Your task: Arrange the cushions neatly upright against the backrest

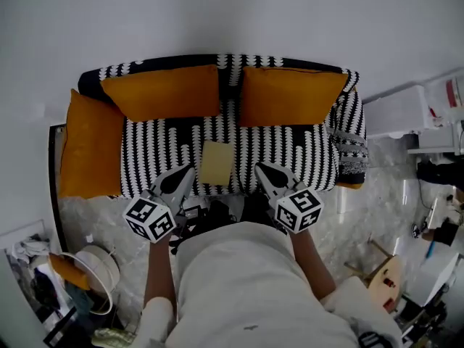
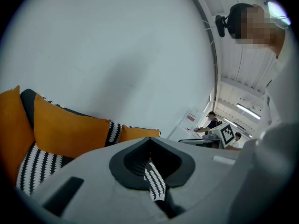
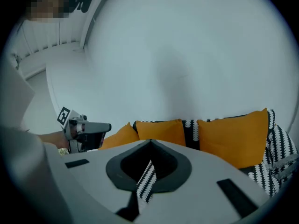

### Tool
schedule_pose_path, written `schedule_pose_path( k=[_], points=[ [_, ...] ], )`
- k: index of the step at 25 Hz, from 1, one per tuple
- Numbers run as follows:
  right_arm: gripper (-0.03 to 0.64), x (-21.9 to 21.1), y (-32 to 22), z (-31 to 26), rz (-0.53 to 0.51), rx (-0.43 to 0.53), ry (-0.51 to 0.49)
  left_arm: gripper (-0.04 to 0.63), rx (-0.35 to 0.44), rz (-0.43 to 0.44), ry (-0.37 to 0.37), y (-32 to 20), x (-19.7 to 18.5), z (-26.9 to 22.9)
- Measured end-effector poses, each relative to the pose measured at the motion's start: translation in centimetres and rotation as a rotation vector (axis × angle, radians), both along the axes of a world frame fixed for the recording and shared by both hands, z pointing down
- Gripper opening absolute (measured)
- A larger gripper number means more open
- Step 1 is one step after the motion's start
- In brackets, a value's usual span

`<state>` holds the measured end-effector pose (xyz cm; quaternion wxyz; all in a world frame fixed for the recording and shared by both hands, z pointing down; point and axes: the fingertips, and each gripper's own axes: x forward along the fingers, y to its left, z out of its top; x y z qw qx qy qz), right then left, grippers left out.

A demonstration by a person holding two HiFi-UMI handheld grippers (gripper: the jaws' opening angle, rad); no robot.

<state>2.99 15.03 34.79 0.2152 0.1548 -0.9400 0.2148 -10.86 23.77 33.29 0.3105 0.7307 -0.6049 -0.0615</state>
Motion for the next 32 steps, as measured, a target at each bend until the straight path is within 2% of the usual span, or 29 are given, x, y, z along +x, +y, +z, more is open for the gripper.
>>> schedule_pose_path(
  k=[4,8,12,18,32],
  points=[
    [0.008,-1.5,2.8,0.0,-0.020,0.048,0.024,0.012,-0.007,0.033,0.033,1.3,-0.3,1.0],
    [0.008,-1.7,4.7,-0.1,-0.048,0.059,0.033,0.012,-0.015,0.078,0.036,1.8,0.6,1.3],
    [0.006,-2.0,5.0,-0.6,-0.055,0.080,0.029,0.012,0.015,0.084,0.066,1.2,1.3,0.6],
    [0.006,-3.3,5.4,-1.0,-0.064,0.087,0.013,0.012,0.030,0.108,0.057,1.5,1.0,-0.2],
    [0.006,-5.2,5.8,-0.9,-0.141,0.087,-0.004,0.012,0.002,0.040,0.067,3.3,-1.2,1.2]
  ],
)
